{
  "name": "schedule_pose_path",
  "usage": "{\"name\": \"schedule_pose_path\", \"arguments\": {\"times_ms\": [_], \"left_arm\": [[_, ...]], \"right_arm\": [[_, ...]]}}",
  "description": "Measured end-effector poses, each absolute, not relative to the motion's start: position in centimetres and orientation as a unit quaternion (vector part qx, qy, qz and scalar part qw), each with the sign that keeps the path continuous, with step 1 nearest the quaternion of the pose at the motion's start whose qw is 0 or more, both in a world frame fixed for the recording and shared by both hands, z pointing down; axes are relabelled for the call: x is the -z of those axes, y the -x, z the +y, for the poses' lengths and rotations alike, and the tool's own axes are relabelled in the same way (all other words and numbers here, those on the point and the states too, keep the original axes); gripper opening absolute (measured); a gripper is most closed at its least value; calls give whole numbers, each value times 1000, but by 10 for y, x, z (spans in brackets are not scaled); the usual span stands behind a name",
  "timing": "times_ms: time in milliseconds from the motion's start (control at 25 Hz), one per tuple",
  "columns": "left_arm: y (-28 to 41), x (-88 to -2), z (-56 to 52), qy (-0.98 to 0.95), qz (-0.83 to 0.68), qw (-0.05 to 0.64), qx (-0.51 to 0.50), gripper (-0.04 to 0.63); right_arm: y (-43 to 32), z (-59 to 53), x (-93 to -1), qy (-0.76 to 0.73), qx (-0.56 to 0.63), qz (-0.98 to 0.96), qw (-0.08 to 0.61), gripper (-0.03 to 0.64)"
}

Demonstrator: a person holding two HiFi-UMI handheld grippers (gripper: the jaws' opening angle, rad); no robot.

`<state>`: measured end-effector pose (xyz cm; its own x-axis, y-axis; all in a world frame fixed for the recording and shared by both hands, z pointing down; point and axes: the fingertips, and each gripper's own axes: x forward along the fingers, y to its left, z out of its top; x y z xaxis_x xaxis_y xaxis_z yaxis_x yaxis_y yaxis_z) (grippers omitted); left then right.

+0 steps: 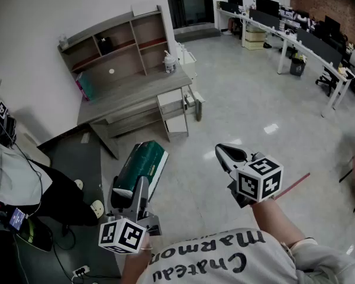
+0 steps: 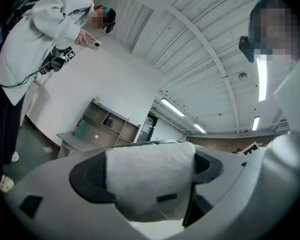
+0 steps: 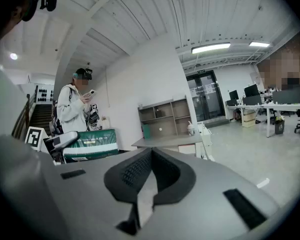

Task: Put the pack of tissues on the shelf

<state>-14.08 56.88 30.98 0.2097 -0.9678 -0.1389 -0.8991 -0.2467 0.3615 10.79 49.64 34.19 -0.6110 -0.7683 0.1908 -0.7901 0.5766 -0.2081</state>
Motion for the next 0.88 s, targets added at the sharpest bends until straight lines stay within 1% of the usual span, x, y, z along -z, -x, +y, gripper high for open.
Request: {"name": "schedule_pose_path", "arguments": {"times_ms": [360,760,880], "left_arm": [[164,-312,575,-769,-609,100,167,437],[200,-311,578,-788,-587,94,163,437],[204,-318,581,-792,-581,97,160,437]], "right_arm": [[-77,500,-350,-429,-137,-892,47,9],[-40,500,-356,-446,-161,-881,11,11],[-32,506,-365,-443,-165,-881,13,11]]}}
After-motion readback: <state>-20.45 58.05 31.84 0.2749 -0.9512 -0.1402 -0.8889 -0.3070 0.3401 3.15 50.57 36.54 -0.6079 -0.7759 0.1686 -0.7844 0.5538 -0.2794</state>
